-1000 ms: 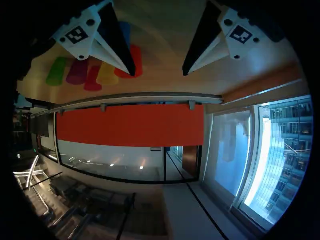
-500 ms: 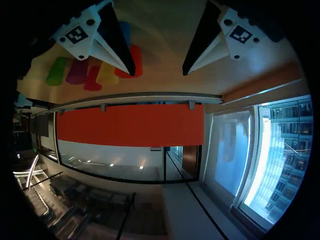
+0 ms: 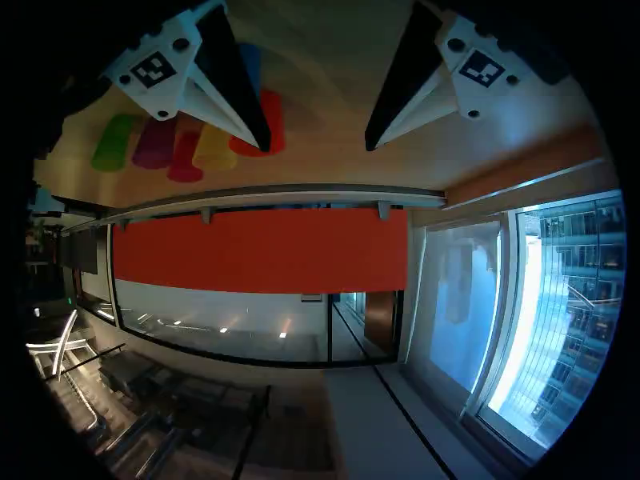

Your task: Pour water

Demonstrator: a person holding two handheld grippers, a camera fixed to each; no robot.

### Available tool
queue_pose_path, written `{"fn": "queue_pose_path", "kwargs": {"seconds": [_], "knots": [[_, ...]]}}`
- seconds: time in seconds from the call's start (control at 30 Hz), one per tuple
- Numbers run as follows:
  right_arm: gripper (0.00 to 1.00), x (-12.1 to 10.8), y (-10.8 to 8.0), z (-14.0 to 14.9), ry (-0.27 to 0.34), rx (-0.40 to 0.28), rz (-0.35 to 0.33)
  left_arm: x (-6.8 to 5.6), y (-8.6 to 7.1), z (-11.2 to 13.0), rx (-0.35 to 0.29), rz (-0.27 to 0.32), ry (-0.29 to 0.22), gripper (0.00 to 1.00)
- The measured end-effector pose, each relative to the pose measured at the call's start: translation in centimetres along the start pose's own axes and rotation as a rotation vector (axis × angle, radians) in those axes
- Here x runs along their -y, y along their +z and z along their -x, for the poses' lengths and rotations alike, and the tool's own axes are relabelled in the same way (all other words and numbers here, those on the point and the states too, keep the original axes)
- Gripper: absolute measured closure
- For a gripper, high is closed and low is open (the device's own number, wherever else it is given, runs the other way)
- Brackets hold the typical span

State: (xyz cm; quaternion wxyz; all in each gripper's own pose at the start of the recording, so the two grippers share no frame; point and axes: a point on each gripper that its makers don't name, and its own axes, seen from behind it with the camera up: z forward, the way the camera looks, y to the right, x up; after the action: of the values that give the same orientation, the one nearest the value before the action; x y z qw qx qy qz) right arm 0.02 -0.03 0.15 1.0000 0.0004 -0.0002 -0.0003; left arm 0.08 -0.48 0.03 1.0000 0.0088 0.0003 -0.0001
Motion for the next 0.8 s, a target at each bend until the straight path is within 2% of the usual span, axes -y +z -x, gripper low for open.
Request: {"fn": "queue_pose_path", "kwargs": {"seconds": [0.8], "knots": [[0.00,-0.03,0.00,0.12,0.001,0.000,0.000,-0.04,-0.01,-0.02,0.000,0.000,0.000,0.13]]}}
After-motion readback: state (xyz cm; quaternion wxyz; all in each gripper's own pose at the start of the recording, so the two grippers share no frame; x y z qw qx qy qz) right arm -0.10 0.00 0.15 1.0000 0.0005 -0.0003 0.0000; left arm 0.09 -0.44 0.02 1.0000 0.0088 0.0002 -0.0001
